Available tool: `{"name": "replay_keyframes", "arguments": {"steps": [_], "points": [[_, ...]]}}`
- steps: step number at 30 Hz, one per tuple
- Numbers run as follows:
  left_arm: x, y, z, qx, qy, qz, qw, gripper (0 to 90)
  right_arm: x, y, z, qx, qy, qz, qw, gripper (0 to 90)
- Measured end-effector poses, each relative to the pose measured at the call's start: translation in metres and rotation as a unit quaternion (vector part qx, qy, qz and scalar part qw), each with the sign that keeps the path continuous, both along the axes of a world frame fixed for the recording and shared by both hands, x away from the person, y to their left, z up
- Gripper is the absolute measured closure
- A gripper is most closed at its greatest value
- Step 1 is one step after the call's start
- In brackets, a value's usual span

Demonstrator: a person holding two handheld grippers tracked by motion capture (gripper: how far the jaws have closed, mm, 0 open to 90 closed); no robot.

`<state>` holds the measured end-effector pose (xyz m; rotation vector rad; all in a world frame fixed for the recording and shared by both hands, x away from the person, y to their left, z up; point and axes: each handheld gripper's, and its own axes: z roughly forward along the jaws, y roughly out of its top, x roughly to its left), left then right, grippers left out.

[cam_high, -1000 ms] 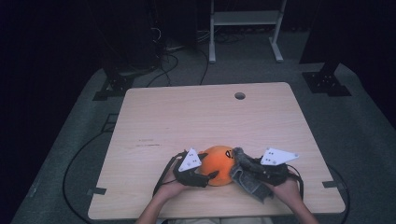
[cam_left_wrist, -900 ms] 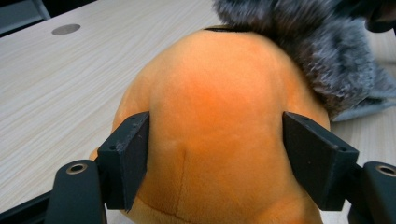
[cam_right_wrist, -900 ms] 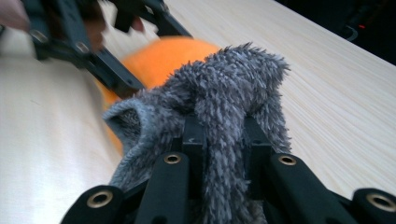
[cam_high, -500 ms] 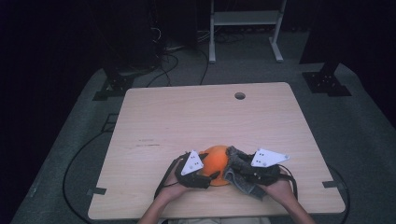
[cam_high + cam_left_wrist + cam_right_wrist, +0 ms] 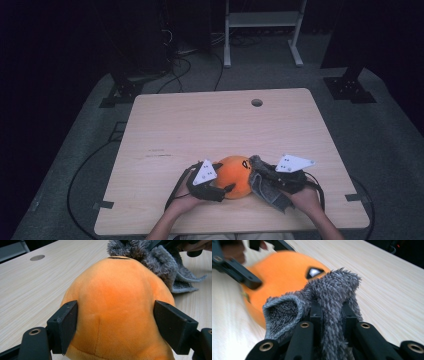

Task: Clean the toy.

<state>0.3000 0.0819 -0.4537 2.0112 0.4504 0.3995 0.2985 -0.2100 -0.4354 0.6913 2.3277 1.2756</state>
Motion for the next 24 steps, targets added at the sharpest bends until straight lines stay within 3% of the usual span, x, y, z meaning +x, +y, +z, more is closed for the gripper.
{"name": "replay_keyframes", "arguments": {"steps": [2,4,6,9,13,16,20,22,24], "points": [[0.000,0.000,0.000,0.003,-0.002,0.000,1.0000,21.5,-0.001,-0.002,0.000,-0.005,0.000,-0.007,1.0000,76.4],[0.000,0.001,0.000,0.008,0.000,0.001,1.0000,21.5,-0.005,0.001,0.002,0.005,-0.009,-0.002,0.9999,76.6],[0.001,0.002,0.002,0.017,0.002,0.001,0.9999,21.1,-0.009,0.009,0.007,0.014,-0.022,0.018,0.9995,76.5],[0.001,0.003,0.002,0.018,0.004,0.001,0.9998,21.0,-0.013,0.015,0.009,0.007,-0.032,0.035,0.9988,76.6],[0.000,0.000,0.002,0.017,-0.001,0.003,0.9998,21.1,-0.005,0.002,0.003,-0.005,-0.007,0.011,0.9999,76.7],[0.001,0.001,0.001,0.017,-0.006,0.006,0.9998,19.5,-0.010,0.002,0.007,-0.022,-0.026,0.006,0.9994,76.7],[0.001,0.000,0.000,0.014,-0.003,0.006,0.9999,19.4,-0.022,0.015,0.018,0.000,-0.053,0.048,0.9974,76.7],[0.001,0.001,0.000,0.013,-0.002,0.005,0.9999,20.3,-0.020,0.023,0.014,-0.022,-0.049,0.052,0.9972,76.7],[0.001,0.000,0.000,0.013,-0.001,0.004,0.9999,21.2,-0.014,0.022,0.007,-0.025,-0.043,0.049,0.9976,76.8]]}}
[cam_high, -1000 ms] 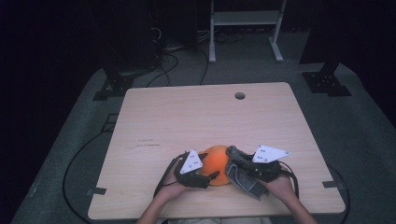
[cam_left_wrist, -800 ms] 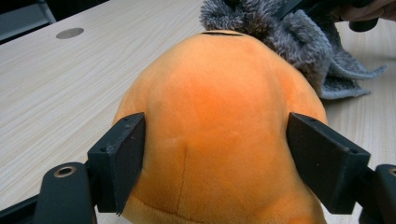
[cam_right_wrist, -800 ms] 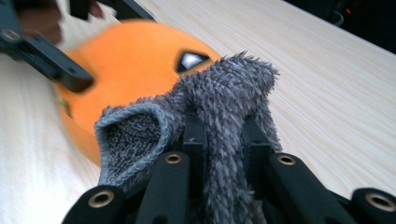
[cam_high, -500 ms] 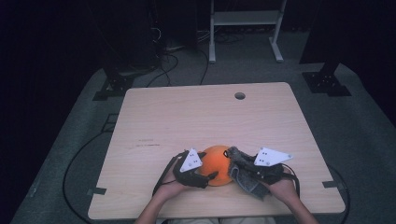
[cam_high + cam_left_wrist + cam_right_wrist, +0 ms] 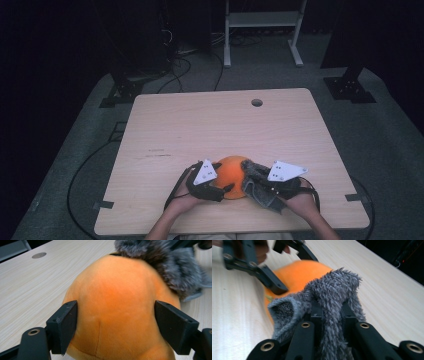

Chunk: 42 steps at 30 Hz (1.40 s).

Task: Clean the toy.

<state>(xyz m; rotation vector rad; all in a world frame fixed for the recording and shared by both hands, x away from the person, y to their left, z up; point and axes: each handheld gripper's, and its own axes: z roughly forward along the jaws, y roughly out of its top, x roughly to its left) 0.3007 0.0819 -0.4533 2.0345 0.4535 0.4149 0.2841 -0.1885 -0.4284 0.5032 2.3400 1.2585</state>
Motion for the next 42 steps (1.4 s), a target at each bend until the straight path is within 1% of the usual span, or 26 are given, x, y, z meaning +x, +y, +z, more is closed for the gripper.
{"name": "replay_keyframes", "arguments": {"steps": [2,4,7,10,12,13,14,16,18,20,22,23,25,26,28,29,31,32,33,34,36,37,39,40,41,42], "points": [[0.000,-0.002,0.000,-0.001,-0.002,0.000,1.0000,21.6,0.005,-0.005,-0.002,0.004,0.014,-0.015,0.9998,76.8],[0.001,-0.002,-0.001,-0.005,-0.002,0.000,1.0000,21.4,0.003,-0.005,-0.003,-0.012,0.005,-0.026,0.9996,76.8],[0.000,-0.001,-0.002,-0.003,-0.003,0.002,1.0000,20.8,0.001,-0.004,-0.002,-0.007,0.004,-0.024,0.9997,76.8],[0.000,0.000,-0.002,-0.003,0.001,0.003,1.0000,20.8,0.001,-0.005,0.001,0.023,0.016,-0.015,0.9995,76.7],[0.001,0.000,-0.003,-0.007,0.004,0.002,1.0000,20.8,0.004,-0.007,0.003,0.060,0.046,-0.002,0.9971,76.7],[0.001,0.000,-0.003,-0.007,0.004,0.003,1.0000,20.8,0.005,-0.008,0.004,0.060,0.043,-0.005,0.9972,76.7],[0.001,0.000,-0.002,-0.005,0.004,0.003,1.0000,20.8,0.005,-0.008,0.003,0.051,0.040,-0.009,0.9978,76.7],[0.000,0.000,-0.002,-0.005,0.004,0.003,1.0000,21.2,0.009,-0.011,0.001,0.045,0.048,-0.020,0.9977,76.8],[-0.001,-0.002,-0.001,-0.002,0.004,0.003,1.0000,21.3,0.013,-0.016,0.000,0.046,0.058,-0.040,0.9965,76.8],[-0.002,-0.003,0.001,0.005,0.004,-0.001,1.0000,21.3,0.010,-0.015,0.004,0.053,0.050,-0.036,0.9967,76.8],[-0.003,-0.005,0.001,0.009,0.002,-0.001,1.0000,21.2,0.005,-0.009,0.008,0.078,0.042,-0.008,0.9960,76.7],[-0.003,-0.005,0.001,0.009,0.001,-0.001,1.0000,21.3,0.003,-0.004,0.010,0.079,0.038,0.004,0.9961,76.7],[-0.003,-0.004,0.001,0.006,0.004,-0.002,1.0000,21.4,0.004,0.001,0.008,0.067,0.039,0.004,0.9970,76.8],[-0.002,-0.003,0.001,0.004,0.005,-0.002,1.0000,21.6,0.006,0.001,0.005,0.057,0.043,-0.002,0.9974,76.9],[-0.002,-0.005,0.001,0.004,0.003,-0.002,1.0000,21.8,0.012,-0.006,0.001,0.057,0.050,-0.014,0.9970,76.9],[-0.003,-0.006,0.001,0.003,0.004,0.000,1.0000,21.8,0.014,-0.010,0.000,0.052,0.052,-0.027,0.9969,76.9],[-0.004,-0.007,0.003,0.005,0.008,-0.001,1.0000,21.1,0.015,-0.015,0.002,0.056,0.056,-0.054,0.9954,76.8],[-0.005,-0.008,0.003,0.007,0.006,-0.002,1.0000,20.7,0.013,-0.014,0.004,0.061,0.053,-0.050,0.9955,76.8],[-0.005,-0.009,0.003,0.008,0.003,-0.003,1.0000,20.8,0.009,-0.010,0.008,0.068,0.041,-0.038,0.9961,76.9],[-0.005,-0.009,0.003,0.008,0.003,-0.003,1.0000,20.8,0.006,-0.004,0.010,0.068,0.031,-0.026,0.9969,76.8],[-0.005,-0.007,0.002,0.010,0.006,-0.003,0.9999,20.9,0.005,0.007,0.010,0.050,0.022,-0.016,0.9984,76.9],[-0.004,-0.006,0.002,0.007,0.006,-0.004,1.0000,21.1,0.008,0.008,0.007,0.046,0.025,-0.018,0.9985,76.9],[-0.004,-0.007,0.002,-0.003,0.008,-0.004,1.0000,21.3,0.016,0.001,0.002,0.051,0.040,-0.039,0.9972,77.0],[-0.004,-0.007,0.002,-0.003,0.008,-0.004,1.0000,21.2,0.016,0.001,0.002,0.051,0.040,-0.039,0.9972,77.0],[-0.004,-0.010,0.002,-0.001,0.006,-0.006,1.0000,21.2,0.023,-0.010,0.002,0.052,0.056,-0.076,0.9942,77.1],[-0.005,-0.010,0.002,0.001,0.006,-0.006,1.0000,21.1,0.023,-0.011,0.003,0.056,0.054,-0.077,0.9940,77.1]]}}
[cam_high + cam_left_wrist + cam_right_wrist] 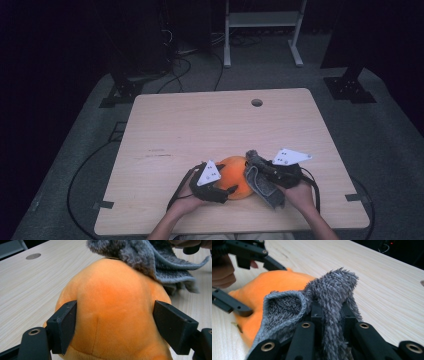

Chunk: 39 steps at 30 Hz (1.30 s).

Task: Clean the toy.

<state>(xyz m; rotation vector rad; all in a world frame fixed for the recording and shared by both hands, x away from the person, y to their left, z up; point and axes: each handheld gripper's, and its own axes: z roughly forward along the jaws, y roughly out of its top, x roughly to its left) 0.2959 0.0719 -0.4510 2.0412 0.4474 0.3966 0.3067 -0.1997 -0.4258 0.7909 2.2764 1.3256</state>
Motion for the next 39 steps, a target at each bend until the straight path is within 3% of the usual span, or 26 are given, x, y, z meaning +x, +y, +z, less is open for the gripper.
{"name": "replay_keyframes", "arguments": {"steps": [3,5,7,8,11,16,18,21,23,24,27,30,32,34,37,39], "points": [[-0.001,0.003,0.001,0.000,0.005,-0.010,0.9999,20.6,-0.008,0.008,0.005,0.009,-0.023,0.032,0.9992,77.0],[0.002,0.009,0.005,-0.026,0.032,-0.020,0.9989,17.0,-0.009,0.013,0.003,0.000,-0.023,0.043,0.9988,77.0],[0.009,0.016,0.010,-0.055,0.050,-0.014,0.9971,16.8,-0.009,0.011,0.001,0.003,-0.021,0.046,0.9987,77.0],[0.010,0.017,0.011,-0.058,0.055,-0.008,0.9968,17.3,-0.009,0.009,0.001,0.001,-0.022,0.048,0.9986,77.0],[0.007,0.010,0.005,-0.026,0.033,-0.008,0.9991,19.1,-0.010,0.005,-0.002,0.005,-0.019,0.055,0.9983,76.9],[0.000,0.002,0.006,-0.006,0.009,-0.011,0.9999,23.4,-0.003,-0.009,-0.006,-0.003,0.004,0.038,0.9993,76.9],[-0.001,0.000,0.006,-0.005,0.008,-0.012,0.9999,24.0,-0.001,-0.015,-0.004,-0.010,0.006,0.028,0.9995,76.9],[-0.002,-0.002,0.006,0.002,0.002,-0.021,0.9998,24.0,-0.003,-0.013,0.007,0.036,-0.009,0.052,0.9980,76.9],[-0.003,0.001,0.012,0.002,-0.001,-0.030,0.9995,22.8,-0.005,0.000,0.008,0.011,-0.012,0.069,0.9975,76.9],[-0.002,0.003,0.016,-0.003,-0.002,-0.028,0.9996,20.6,-0.006,0.005,0.005,-0.004,-0.013,0.074,0.9972,76.9],[0.001,0.009,0.023,-0.028,0.001,-0.004,0.9996,16.5,-0.010,0.004,0.000,0.005,-0.011,0.075,0.9971,77.0],[0.006,0.007,0.017,-0.013,0.025,0.012,0.9995,9.2,-0.016,-0.001,-0.004,0.008,-0.007,0.078,0.9969,77.0],[0.006,0.001,0.010,-0.003,0.053,0.005,0.9986,8.6,-0.020,-0.004,-0.005,0.000,-0.007,0.085,0.9964,77.0],[0.002,-0.003,0.009,-0.002,0.034,-0.004,0.9994,12.7,-0.021,-0.010,-0.006,-0.007,-0.004,0.095,0.9954,76.9],[-0.002,-0.005,0.013,0.017,0.022,-0.012,0.9996,15.0,-0.015,-0.027,-0.006,-0.010,0.013,0.072,0.9972,76.9],[-0.004,-0.006,0.012,0.025,0.012,-0.022,0.9994,16.2,-0.015,-0.029,-0.003,0.001,0.014,0.070,0.9975,77.0]]}}
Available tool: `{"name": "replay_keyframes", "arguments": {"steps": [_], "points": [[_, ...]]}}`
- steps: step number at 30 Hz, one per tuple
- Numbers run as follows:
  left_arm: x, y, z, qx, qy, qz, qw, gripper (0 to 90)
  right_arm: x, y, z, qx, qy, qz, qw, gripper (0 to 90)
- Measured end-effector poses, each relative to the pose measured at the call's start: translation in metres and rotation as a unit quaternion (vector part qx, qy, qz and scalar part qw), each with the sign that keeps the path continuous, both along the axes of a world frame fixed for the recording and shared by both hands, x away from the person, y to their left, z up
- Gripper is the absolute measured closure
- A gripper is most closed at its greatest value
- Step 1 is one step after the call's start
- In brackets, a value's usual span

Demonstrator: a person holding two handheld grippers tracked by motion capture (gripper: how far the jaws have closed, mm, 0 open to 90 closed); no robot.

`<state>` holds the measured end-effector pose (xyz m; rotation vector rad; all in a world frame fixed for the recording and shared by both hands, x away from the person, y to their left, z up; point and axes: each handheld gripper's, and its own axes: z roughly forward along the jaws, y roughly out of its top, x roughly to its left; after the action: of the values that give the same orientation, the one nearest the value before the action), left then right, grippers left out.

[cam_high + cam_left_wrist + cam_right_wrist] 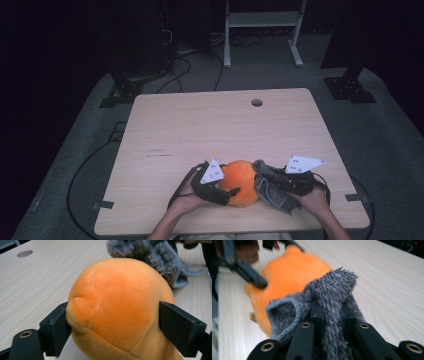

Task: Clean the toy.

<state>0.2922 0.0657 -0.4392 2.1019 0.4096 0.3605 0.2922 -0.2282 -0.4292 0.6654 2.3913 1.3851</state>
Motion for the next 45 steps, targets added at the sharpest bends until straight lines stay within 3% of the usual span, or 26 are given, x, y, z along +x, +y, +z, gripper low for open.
{"name": "replay_keyframes", "arguments": {"steps": [2,5,7,8,9,11,14,16,17,18,19,20,21,24,26,29,30,32,34,36,40,41,45], "points": [[-0.001,0.000,0.000,0.003,-0.006,-0.004,1.0000,16.2,-0.003,0.010,0.006,-0.001,-0.014,0.012,0.9998,76.9],[0.002,0.003,0.003,0.001,0.010,-0.004,0.9999,11.4,-0.004,0.018,0.007,-0.012,-0.024,0.018,0.9995,76.9],[0.009,0.005,0.006,-0.012,0.041,0.008,0.9991,8.6,-0.004,0.021,0.006,-0.016,-0.028,0.019,0.9993,77.0],[0.013,0.002,0.004,-0.010,0.061,0.017,0.9979,3.8,-0.006,0.019,0.005,-0.014,-0.027,0.018,0.9994,76.9],[0.013,-0.001,0.001,-0.008,0.068,0.012,0.9976,4.1,-0.006,0.019,0.004,-0.010,-0.025,0.017,0.9995,76.9],[0.007,-0.005,0.001,-0.004,0.041,0.007,0.9991,13.1,-0.007,0.017,0.003,-0.011,-0.021,0.014,0.9996,77.0],[-0.001,-0.005,0.010,-0.024,-0.017,0.002,0.9996,30.2,-0.009,0.011,0.008,-0.014,-0.026,0.007,0.9995,76.9],[-0.008,-0.008,0.014,-0.018,-0.084,0.007,0.9963,32.3,-0.010,0.005,0.014,-0.009,-0.033,0.004,0.9994,77.0],[-0.009,-0.009,0.014,-0.012,-0.101,0.005,0.9948,32.1,-0.012,0.002,0.019,0.003,-0.040,0.003,0.9992,76.9],[-0.011,-0.011,0.013,-0.003,-0.113,-0.001,0.9936,31.6,-0.012,0.002,0.021,0.014,-0.042,0.003,0.9990,76.9],[-0.011,-0.011,0.013,-0.003,-0.113,-0.001,0.9936,30.8,-0.013,0.004,0.024,0.030,-0.045,0.007,0.9985,76.9],[-0.012,-0.016,0.006,0.020,-0.114,-0.023,0.9931,29.5,-0.015,0.010,0.026,0.044,-0.049,0.021,0.9976,77.0],[-0.014,-0.017,0.002,0.021,-0.125,-0.026,0.9916,28.3,-0.016,0.016,0.027,0.042,-0.049,0.029,0.9975,77.0],[-0.013,-0.013,0.002,0.031,-0.114,-0.026,0.9926,27.7,-0.016,0.035,0.020,0.006,-0.057,0.039,0.9976,77.0],[-0.011,-0.009,0.000,0.025,-0.101,-0.024,0.9942,27.1,-0.011,0.033,0.015,0.019,-0.042,0.038,0.9982,77.1],[-0.008,-0.006,-0.001,0.019,-0.086,-0.019,0.9959,26.5,-0.005,0.024,0.008,0.021,-0.031,0.020,0.9991,77.1],[-0.006,-0.004,-0.002,0.013,-0.077,-0.014,0.9969,26.4,0.000,0.015,0.001,0.026,-0.017,0.007,0.9995,77.2],[-0.005,-0.003,-0.003,0.016,-0.073,-0.010,0.9971,26.4,0.002,0.009,-0.001,0.015,-0.014,-0.008,0.9998,77.1],[-0.004,-0.001,-0.003,0.041,-0.078,-0.005,0.9961,26.6,0.004,0.005,-0.002,0.000,-0.012,-0.023,0.9996,76.9],[-0.003,0.002,-0.004,0.040,-0.070,-0.001,0.9968,26.7,0.006,0.000,-0.004,0.002,-0.002,-0.031,0.9995,76.9],[-0.001,0.006,-0.005,0.042,-0.058,0.003,0.9974,26.6,0.002,0.000,-0.001,0.024,-0.004,-0.020,0.9995,76.9],[-0.001,0.007,-0.005,0.039,-0.054,0.002,0.9978,26.5,0.000,0.006,0.000,0.031,-0.005,-0.001,0.9995,77.0],[0.002,0.012,-0.005,0.035,-0.046,-0.003,0.9983,26.4,0.008,0.004,-0.005,0.009,0.009,-0.016,0.9998,76.9]]}}
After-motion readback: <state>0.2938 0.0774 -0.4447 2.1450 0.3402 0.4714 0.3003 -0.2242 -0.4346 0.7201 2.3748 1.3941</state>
